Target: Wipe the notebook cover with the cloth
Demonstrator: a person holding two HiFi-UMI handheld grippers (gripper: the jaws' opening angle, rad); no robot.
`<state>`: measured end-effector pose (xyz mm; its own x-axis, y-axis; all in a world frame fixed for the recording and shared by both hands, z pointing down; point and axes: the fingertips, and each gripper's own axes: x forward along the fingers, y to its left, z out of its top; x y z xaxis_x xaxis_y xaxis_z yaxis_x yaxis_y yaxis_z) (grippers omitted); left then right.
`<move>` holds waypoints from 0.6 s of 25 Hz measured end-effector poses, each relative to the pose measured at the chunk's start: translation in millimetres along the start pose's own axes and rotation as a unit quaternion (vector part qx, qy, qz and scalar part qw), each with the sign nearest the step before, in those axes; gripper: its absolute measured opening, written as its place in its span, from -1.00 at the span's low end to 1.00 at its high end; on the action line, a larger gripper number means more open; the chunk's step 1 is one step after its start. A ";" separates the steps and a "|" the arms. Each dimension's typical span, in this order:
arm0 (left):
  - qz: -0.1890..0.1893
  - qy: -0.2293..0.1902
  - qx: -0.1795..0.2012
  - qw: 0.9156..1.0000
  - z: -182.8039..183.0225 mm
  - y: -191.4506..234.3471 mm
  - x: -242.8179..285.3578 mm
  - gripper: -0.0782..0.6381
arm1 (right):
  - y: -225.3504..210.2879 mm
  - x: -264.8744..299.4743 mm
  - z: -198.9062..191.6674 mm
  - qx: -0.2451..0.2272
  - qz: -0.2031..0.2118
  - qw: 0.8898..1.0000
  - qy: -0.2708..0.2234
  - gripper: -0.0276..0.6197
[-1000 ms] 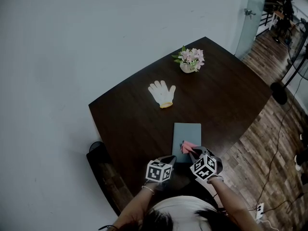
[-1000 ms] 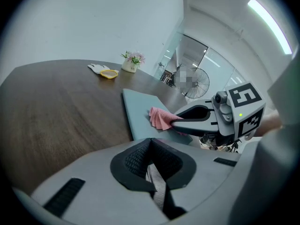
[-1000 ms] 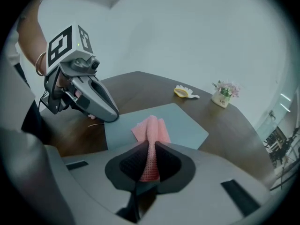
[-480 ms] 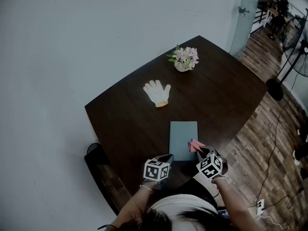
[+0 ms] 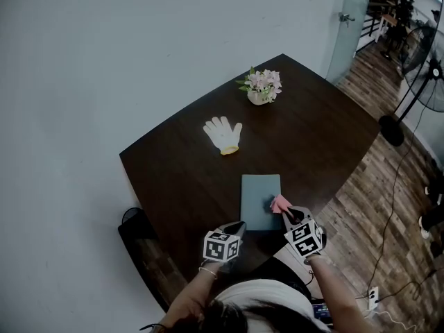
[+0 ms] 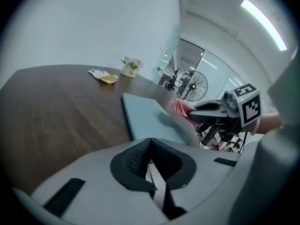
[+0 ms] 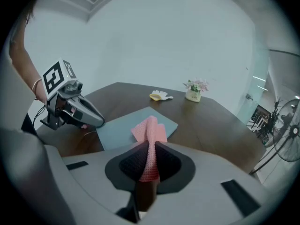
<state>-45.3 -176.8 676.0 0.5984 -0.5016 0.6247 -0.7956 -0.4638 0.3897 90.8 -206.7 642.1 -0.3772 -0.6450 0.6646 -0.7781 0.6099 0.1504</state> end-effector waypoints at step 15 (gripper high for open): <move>0.063 -0.085 -0.035 0.994 26.8 35.8 -50.5 -0.73 | 121.6 40.5 50.9 -0.130 0.141 0.981 -0.022 -0.79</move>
<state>-101.5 -187.6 640.3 0.4965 -0.6718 0.5496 -0.8661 -0.3414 0.3651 -44.7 -182.1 650.1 -0.5852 -0.4492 0.6751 -0.4874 0.8602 0.1498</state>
